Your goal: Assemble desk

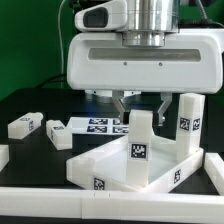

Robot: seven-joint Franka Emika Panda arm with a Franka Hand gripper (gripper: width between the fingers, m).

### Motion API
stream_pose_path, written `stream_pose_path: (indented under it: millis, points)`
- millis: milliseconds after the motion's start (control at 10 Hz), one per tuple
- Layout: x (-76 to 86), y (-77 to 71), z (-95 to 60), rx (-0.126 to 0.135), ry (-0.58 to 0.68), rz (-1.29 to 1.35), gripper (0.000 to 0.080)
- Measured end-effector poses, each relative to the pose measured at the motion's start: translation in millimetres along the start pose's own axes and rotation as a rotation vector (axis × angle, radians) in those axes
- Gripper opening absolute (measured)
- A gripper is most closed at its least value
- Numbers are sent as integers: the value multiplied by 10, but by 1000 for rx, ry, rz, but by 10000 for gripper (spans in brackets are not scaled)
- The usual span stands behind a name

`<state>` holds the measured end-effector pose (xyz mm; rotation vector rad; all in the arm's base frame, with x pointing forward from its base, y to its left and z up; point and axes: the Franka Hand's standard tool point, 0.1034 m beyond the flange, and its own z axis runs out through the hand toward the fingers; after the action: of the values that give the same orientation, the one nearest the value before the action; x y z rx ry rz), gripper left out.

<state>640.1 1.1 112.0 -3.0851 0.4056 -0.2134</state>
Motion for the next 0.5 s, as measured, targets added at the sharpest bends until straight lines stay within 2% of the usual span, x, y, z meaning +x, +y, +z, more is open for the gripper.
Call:
stream_pose_path:
  millis: [500]
  points:
    - [-20, -179, 1, 21, -6, 573, 294]
